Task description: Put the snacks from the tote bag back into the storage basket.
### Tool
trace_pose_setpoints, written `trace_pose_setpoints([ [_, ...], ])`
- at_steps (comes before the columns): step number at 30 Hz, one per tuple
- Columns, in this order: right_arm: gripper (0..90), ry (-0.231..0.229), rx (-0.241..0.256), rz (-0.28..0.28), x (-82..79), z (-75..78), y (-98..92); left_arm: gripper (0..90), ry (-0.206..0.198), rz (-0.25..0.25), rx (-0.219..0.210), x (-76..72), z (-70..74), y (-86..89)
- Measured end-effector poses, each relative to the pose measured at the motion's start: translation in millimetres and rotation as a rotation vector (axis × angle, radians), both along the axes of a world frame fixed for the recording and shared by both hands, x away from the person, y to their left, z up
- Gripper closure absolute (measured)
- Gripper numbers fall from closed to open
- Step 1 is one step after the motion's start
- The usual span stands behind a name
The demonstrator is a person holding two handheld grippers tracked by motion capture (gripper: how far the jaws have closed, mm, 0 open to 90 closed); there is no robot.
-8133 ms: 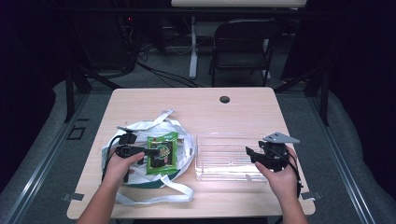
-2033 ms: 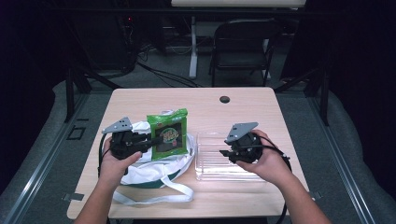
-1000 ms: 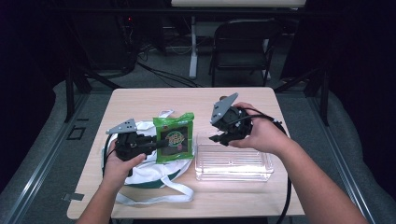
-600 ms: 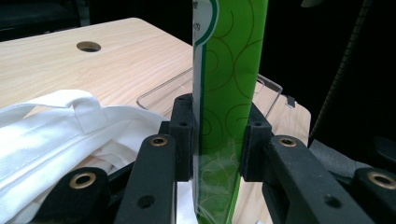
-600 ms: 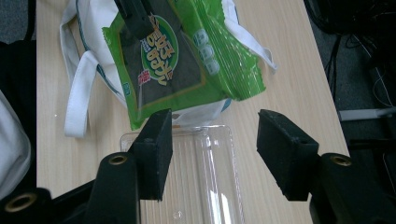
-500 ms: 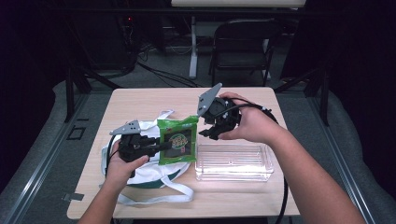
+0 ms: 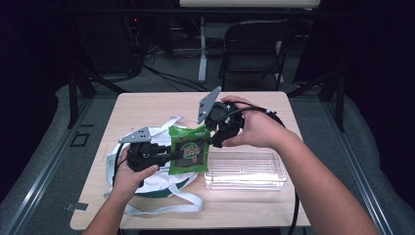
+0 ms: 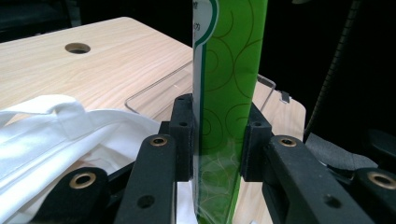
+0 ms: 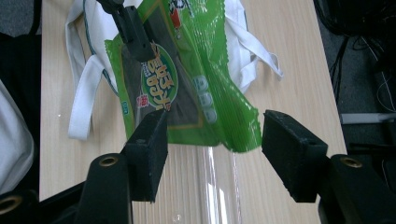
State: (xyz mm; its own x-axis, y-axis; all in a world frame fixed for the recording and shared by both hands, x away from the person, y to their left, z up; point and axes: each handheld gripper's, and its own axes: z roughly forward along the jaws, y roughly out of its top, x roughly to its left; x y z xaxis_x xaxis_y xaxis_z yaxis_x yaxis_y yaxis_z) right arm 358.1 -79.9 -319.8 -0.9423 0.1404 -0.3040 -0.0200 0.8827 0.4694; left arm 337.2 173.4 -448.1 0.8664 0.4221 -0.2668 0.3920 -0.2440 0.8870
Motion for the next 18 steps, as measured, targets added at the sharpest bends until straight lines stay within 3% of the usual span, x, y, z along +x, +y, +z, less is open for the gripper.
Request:
trace_pose_setpoints([
  [12, 40.4, 0.011, -0.046, 0.036, -2.0, -4.9, 14.3, 72.3, -0.026, -0.037, 0.021, -4.6, 1.3, -9.8],
  [18, 44.5, 0.042, -0.072, 0.045, -3.7, -7.6, 18.1, 72.3, -0.044, -0.046, 0.03, -6.9, 2.6, -12.9],
])
